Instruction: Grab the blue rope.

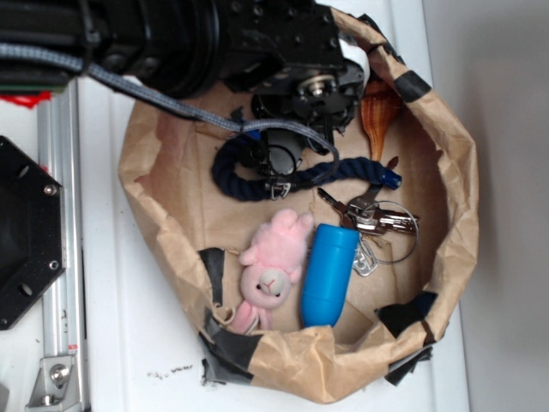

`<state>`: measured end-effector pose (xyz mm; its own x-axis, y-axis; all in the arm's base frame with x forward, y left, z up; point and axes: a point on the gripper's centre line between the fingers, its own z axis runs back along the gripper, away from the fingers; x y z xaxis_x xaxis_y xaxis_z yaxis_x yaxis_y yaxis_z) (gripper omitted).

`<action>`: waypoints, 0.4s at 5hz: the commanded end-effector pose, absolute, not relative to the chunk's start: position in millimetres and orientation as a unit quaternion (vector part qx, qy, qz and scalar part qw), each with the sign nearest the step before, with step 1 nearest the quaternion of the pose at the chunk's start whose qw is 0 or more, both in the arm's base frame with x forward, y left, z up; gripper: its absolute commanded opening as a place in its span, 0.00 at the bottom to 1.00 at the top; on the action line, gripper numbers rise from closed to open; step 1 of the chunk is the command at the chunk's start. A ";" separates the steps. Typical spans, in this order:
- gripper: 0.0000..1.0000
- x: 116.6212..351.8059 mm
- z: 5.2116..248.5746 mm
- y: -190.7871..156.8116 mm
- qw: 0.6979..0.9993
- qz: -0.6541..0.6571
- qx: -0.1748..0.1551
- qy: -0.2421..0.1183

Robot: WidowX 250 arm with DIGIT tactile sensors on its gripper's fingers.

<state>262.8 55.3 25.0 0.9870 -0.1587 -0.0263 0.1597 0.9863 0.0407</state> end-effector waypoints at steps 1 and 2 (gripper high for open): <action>0.00 261.8 50.4 72.9 0.996 -0.053 0.066 -0.025; 0.00 261.9 68.1 80.1 0.996 -0.028 0.081 -0.036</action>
<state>257.9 71.7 52.1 0.9969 -0.0789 0.0019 0.0779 0.9872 0.1394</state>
